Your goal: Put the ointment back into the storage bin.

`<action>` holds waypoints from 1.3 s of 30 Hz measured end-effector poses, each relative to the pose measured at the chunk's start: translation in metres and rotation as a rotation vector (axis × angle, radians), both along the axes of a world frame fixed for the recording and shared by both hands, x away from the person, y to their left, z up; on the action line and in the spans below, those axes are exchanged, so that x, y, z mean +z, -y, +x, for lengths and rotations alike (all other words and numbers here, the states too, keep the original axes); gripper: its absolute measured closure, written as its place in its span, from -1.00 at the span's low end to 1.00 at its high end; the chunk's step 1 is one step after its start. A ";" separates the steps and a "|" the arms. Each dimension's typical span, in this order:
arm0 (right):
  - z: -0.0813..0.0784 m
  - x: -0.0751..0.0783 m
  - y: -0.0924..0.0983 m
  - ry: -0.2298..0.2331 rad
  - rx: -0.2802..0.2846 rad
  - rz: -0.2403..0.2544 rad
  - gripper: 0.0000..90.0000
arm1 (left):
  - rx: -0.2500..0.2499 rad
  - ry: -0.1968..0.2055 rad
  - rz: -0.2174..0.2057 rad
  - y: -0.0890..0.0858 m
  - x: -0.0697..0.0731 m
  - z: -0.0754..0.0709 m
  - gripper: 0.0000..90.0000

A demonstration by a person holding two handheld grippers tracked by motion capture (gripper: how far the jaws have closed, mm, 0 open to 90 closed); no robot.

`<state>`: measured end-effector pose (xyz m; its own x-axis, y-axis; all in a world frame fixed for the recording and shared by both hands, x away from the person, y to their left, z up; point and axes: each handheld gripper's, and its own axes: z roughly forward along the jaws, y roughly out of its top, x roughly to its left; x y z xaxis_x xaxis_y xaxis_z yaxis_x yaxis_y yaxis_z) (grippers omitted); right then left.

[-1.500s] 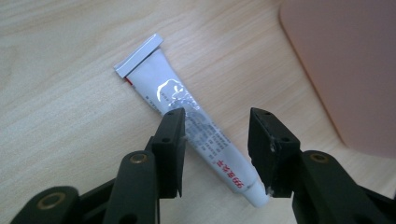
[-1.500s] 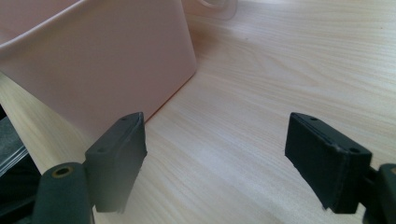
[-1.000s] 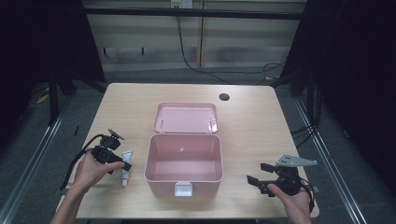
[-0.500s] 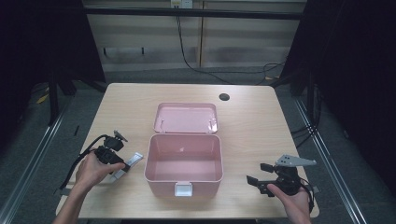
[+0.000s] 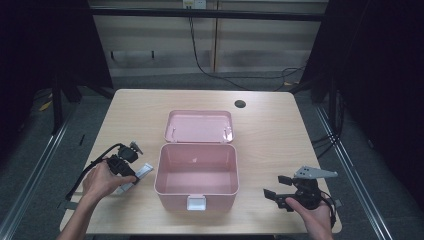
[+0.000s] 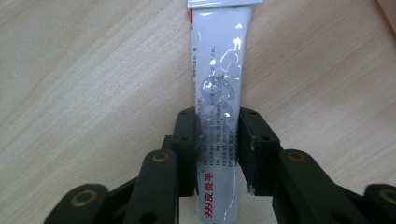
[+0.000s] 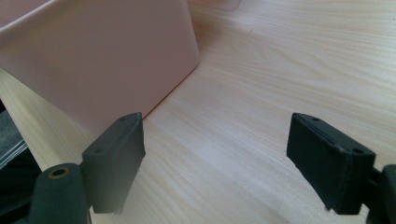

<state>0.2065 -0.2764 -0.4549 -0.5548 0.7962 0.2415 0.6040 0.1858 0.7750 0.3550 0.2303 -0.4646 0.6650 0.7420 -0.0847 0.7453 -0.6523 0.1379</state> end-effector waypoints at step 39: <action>0.000 0.000 0.000 -0.005 -0.008 0.007 -0.57 | -0.074 -0.041 -0.189 -0.024 0.056 -0.014 0.56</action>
